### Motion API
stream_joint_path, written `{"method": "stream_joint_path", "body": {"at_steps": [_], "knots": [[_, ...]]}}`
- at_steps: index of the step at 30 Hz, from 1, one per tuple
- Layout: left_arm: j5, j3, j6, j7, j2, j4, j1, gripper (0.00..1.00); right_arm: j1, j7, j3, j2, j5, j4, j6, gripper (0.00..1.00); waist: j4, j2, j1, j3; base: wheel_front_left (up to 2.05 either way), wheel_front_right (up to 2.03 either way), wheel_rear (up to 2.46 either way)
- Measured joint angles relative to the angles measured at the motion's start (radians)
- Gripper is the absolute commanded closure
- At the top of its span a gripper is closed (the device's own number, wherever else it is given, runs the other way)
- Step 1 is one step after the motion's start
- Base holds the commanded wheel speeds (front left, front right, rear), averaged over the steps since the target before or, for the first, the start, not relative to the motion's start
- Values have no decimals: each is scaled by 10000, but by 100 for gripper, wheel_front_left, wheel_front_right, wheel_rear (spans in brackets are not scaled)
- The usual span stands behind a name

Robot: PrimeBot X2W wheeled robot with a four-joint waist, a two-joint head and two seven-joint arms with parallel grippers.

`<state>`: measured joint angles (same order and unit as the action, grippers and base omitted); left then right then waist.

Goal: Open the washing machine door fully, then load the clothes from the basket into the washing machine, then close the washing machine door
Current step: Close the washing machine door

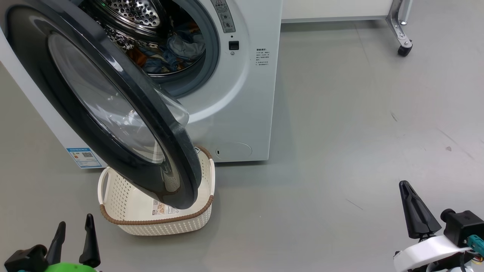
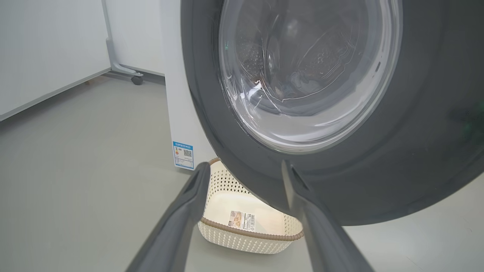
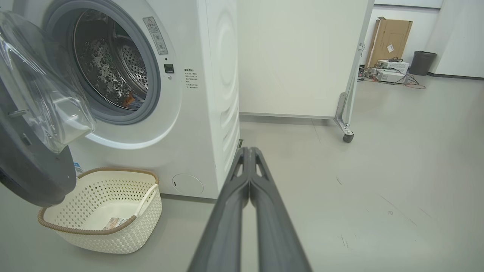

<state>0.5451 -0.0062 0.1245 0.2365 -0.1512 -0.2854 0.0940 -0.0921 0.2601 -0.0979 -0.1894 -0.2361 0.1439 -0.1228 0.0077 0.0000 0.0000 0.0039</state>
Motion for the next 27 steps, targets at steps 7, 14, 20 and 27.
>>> {"method": "stream_joint_path", "body": {"at_steps": [7, 14, 20, 27], "knots": [[-4, -113, 0, 40, -2, -127, -9, 0, 4, 0, -15, 10, 0, 56, 0, 100, 10, 0, 0, -37, 0, 0, 0], [-8, -318, 27, 71, -10, -224, -16, 0, 46, 0, -174, 56, -2, 121, 0, 100, 51, 0, 0, -63, 0, 0, 0], [-100, -581, 27, 123, -46, -244, -27, 0, 802, 0, -721, 138, -4, -127, 0, 100, 109, 0, 0, -55, 0, 0, 0], [-109, -848, 27, 125, -46, -247, -73, 0, 2531, 0, -1779, 178, 54, -1106, 0, 100, 203, 0, 0, -24, 0, 0, 0]]}}
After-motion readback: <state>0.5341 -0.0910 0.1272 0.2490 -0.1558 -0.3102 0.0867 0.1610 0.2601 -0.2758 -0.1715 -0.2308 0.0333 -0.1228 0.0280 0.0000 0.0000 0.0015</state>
